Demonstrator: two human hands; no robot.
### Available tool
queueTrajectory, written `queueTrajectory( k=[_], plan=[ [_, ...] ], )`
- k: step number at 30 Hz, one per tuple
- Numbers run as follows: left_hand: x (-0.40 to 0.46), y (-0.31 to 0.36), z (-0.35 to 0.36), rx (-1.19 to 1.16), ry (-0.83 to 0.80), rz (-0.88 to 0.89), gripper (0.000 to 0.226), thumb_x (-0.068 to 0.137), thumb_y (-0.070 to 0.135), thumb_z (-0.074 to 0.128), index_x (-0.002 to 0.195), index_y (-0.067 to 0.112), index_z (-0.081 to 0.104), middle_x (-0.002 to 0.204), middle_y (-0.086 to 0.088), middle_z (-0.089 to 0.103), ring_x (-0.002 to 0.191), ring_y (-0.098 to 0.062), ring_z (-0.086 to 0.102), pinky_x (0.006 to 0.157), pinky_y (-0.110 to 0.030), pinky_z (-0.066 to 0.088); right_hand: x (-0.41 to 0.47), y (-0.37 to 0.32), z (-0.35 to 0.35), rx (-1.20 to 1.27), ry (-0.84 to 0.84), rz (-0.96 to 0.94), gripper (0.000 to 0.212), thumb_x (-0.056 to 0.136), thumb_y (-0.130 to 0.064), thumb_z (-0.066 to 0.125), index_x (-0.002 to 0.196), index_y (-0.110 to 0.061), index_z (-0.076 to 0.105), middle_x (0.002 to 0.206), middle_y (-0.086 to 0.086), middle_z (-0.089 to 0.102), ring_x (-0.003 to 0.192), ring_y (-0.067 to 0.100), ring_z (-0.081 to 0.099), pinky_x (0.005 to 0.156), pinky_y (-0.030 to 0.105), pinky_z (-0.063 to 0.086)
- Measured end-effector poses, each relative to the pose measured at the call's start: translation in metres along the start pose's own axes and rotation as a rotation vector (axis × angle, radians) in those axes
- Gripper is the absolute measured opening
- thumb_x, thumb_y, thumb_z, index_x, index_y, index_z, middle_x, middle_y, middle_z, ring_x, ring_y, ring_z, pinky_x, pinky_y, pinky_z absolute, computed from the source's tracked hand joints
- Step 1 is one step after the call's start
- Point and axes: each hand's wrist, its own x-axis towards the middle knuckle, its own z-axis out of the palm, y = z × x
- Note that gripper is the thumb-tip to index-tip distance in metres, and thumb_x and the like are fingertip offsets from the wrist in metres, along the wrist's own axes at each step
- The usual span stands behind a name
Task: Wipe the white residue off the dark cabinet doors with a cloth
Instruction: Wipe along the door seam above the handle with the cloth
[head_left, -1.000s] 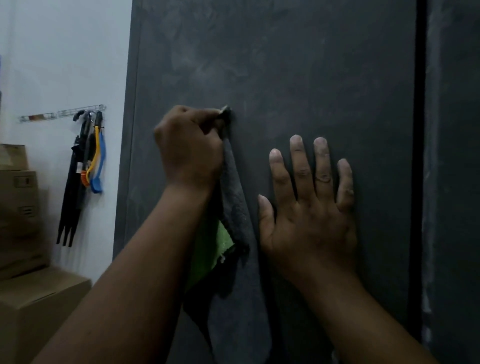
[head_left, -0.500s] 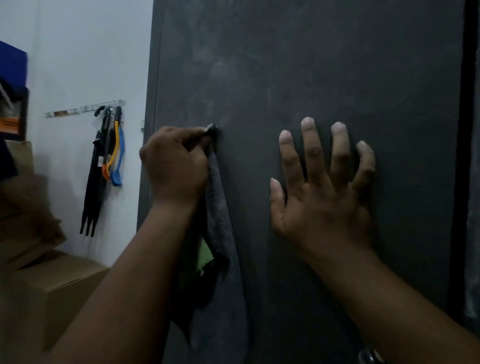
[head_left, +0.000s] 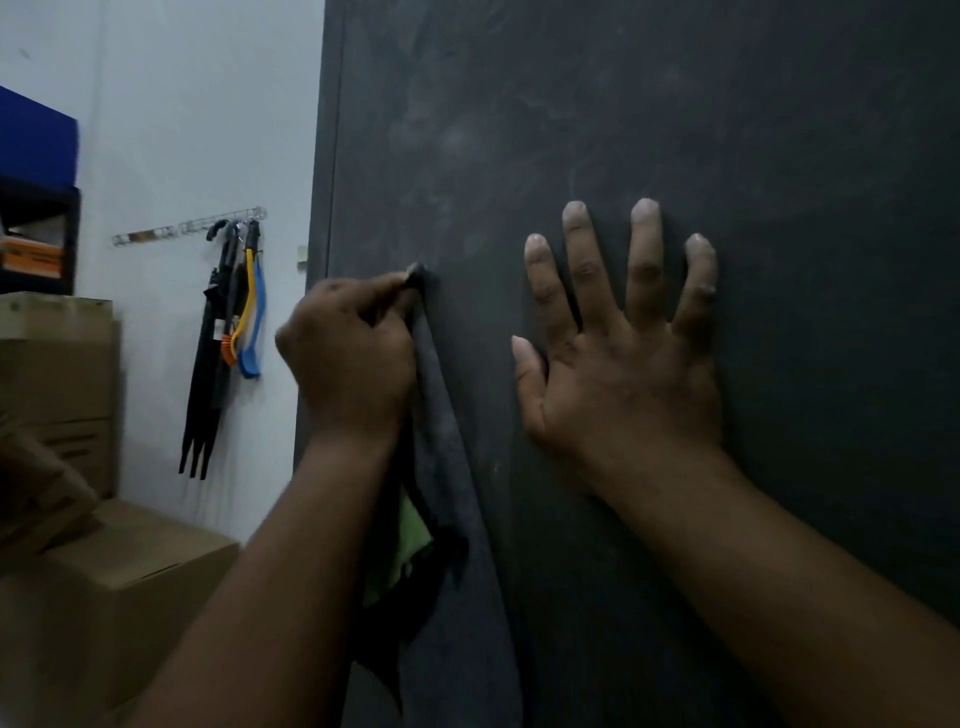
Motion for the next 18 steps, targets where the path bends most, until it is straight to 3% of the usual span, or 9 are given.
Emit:
queueTrajectory(
  k=[2, 3, 5, 7, 10, 13, 16, 18],
  plan=[
    [0.017, 0.003, 0.005, -0.014, 0.004, -0.010, 0.017, 0.090, 0.028, 0.080, 0.106, 0.022, 0.083, 0.097, 0.000, 0.079, 0.089, -0.013, 0.074, 0.089, -0.028, 0.058, 0.003, -0.003, -0.001, 0.002, 0.004, 0.003, 0.077, 0.101, -0.058, 0.020, 0.164, -0.020, -0.002, 0.170, 0.013, -0.010, 0.153, 0.049, -0.008, 0.121, 0.068, 0.000],
    [0.016, 0.004, 0.005, -0.011, 0.001, 0.004, 0.017, 0.090, 0.025, 0.080, 0.106, 0.021, 0.083, 0.097, 0.001, 0.079, 0.088, -0.011, 0.073, 0.088, -0.026, 0.057, 0.004, -0.004, -0.001, 0.009, 0.005, 0.006, 0.077, 0.100, -0.058, 0.022, 0.164, -0.020, 0.000, 0.170, 0.013, -0.009, 0.152, 0.049, -0.007, 0.120, 0.068, 0.000],
    [-0.002, 0.001, 0.001, -0.001, -0.012, 0.055, 0.016, 0.090, 0.017, 0.078, 0.106, 0.017, 0.082, 0.096, 0.006, 0.074, 0.081, -0.001, 0.069, 0.081, -0.007, 0.050, 0.006, -0.006, -0.001, 0.015, 0.005, 0.011, 0.077, 0.100, -0.058, 0.024, 0.164, -0.021, 0.001, 0.170, 0.014, -0.008, 0.152, 0.050, -0.005, 0.118, 0.069, -0.002],
    [-0.031, -0.006, -0.008, 0.013, -0.023, 0.070, 0.015, 0.091, 0.011, 0.078, 0.105, 0.014, 0.080, 0.095, 0.005, 0.071, 0.082, 0.008, 0.062, 0.077, -0.001, 0.046, 0.007, -0.008, 0.000, 0.012, 0.009, 0.019, 0.078, 0.100, -0.059, 0.024, 0.164, -0.022, 0.001, 0.169, 0.014, -0.008, 0.152, 0.050, -0.005, 0.118, 0.069, -0.003],
    [-0.046, -0.018, -0.019, -0.011, -0.020, -0.019, 0.015, 0.090, 0.015, 0.081, 0.105, 0.016, 0.081, 0.093, 0.002, 0.075, 0.082, 0.003, 0.066, 0.076, -0.005, 0.049, 0.006, -0.010, 0.000, 0.023, 0.027, 0.038, 0.078, 0.099, -0.060, 0.026, 0.165, -0.022, 0.007, 0.170, 0.014, -0.003, 0.153, 0.048, -0.003, 0.120, 0.067, -0.002],
    [-0.018, -0.015, -0.014, -0.018, -0.006, -0.083, 0.018, 0.090, 0.022, 0.081, 0.108, 0.022, 0.082, 0.096, 0.002, 0.080, 0.087, -0.009, 0.074, 0.085, -0.026, 0.058, 0.006, -0.013, 0.002, 0.022, 0.032, 0.042, 0.078, 0.100, -0.060, 0.026, 0.165, -0.020, 0.006, 0.171, 0.015, -0.005, 0.155, 0.045, -0.006, 0.122, 0.067, -0.002],
    [0.019, 0.000, -0.003, -0.033, 0.024, -0.085, 0.017, 0.088, 0.028, 0.080, 0.105, 0.024, 0.083, 0.097, 0.004, 0.081, 0.088, -0.003, 0.074, 0.086, -0.020, 0.055, 0.005, -0.012, 0.003, 0.042, 0.046, 0.028, 0.078, 0.101, -0.059, 0.025, 0.165, -0.019, 0.006, 0.171, 0.015, -0.009, 0.157, 0.041, -0.011, 0.123, 0.065, -0.003],
    [0.033, 0.010, 0.004, -0.059, -0.012, -0.060, 0.016, 0.089, 0.029, 0.080, 0.104, 0.023, 0.084, 0.097, 0.005, 0.081, 0.089, -0.002, 0.074, 0.089, -0.024, 0.058, 0.004, -0.012, 0.003, 0.056, 0.057, 0.023, 0.078, 0.101, -0.059, 0.024, 0.165, -0.018, 0.006, 0.172, 0.014, -0.008, 0.157, 0.040, -0.011, 0.123, 0.065, -0.004]
  ],
)
